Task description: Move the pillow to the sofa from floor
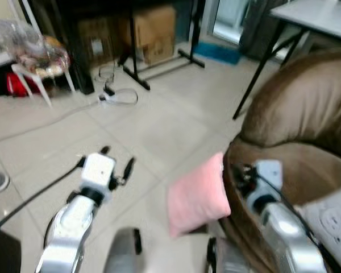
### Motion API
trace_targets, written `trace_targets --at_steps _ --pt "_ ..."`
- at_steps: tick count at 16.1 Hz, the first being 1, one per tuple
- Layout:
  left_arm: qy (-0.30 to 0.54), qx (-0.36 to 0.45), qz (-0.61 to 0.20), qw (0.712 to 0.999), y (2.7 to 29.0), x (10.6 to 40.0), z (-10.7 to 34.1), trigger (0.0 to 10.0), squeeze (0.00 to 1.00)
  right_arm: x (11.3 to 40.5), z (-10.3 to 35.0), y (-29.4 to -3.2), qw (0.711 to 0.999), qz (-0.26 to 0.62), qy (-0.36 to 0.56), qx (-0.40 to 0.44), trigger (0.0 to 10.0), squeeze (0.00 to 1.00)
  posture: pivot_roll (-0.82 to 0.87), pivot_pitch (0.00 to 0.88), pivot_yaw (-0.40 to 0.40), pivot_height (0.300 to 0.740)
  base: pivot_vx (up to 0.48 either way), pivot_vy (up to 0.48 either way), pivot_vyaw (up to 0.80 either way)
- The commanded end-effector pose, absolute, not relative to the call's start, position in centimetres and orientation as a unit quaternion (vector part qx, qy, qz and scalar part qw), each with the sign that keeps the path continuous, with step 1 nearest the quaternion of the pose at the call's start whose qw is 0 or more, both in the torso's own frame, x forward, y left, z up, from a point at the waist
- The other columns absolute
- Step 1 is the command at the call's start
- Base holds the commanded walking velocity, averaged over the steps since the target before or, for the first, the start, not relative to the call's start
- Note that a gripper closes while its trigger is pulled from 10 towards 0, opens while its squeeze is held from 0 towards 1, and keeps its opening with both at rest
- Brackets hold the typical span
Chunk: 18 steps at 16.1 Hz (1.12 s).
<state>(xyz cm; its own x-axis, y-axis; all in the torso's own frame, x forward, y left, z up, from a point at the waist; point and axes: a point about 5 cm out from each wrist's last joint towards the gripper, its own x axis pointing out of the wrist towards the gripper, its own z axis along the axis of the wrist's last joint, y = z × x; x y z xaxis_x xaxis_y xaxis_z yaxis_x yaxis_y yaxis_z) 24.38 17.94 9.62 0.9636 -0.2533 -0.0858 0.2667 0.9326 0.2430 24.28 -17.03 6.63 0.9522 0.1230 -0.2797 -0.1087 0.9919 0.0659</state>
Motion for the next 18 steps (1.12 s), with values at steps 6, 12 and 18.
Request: trace_targets --at_steps 6,12,18 --pt "0.036 0.138 -0.130 0.981 18.47 23.98 9.08 10.0 0.00 24.31 7.16 -16.42 0.986 0.078 0.142 0.025 10.0 0.00 0.04 0.015 -0.031 0.593 0.000 0.000 0.00" --pt "0.032 0.142 -0.127 0.981 18.47 23.97 9.12 10.0 0.00 24.26 7.38 -16.47 0.986 0.090 0.135 0.038 10.0 0.00 0.04 0.000 -0.025 0.534 0.000 0.000 0.00" --pt "0.025 0.132 -0.128 0.983 18.35 24.21 9.44 10.0 0.00 24.15 6.77 -16.54 0.986 0.097 0.134 0.032 10.0 0.00 0.04 0.007 -0.025 0.489 0.000 0.000 0.00"
